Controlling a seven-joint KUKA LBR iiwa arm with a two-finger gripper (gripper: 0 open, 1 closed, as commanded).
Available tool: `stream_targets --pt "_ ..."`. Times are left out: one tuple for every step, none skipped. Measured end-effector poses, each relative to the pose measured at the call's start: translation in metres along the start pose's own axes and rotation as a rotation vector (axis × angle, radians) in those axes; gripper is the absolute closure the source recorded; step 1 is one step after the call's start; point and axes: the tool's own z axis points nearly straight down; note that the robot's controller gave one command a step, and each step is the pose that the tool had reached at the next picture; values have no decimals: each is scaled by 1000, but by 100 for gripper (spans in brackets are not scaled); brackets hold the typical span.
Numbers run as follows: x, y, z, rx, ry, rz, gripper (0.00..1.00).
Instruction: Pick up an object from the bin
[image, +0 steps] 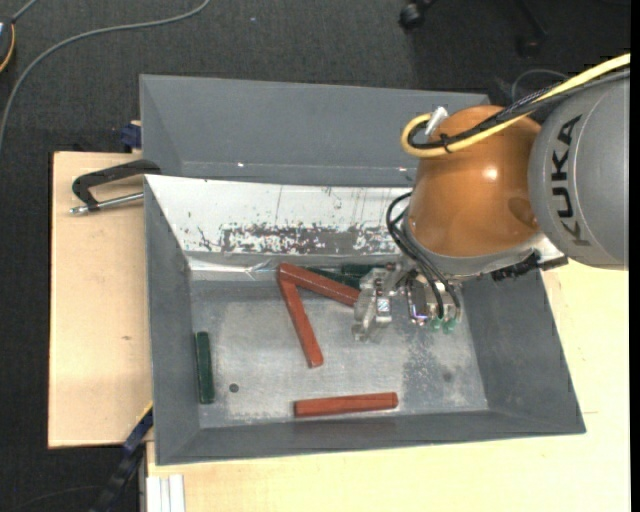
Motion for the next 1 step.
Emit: stream_targets --pt "-14 0 62 3 13 246 100"
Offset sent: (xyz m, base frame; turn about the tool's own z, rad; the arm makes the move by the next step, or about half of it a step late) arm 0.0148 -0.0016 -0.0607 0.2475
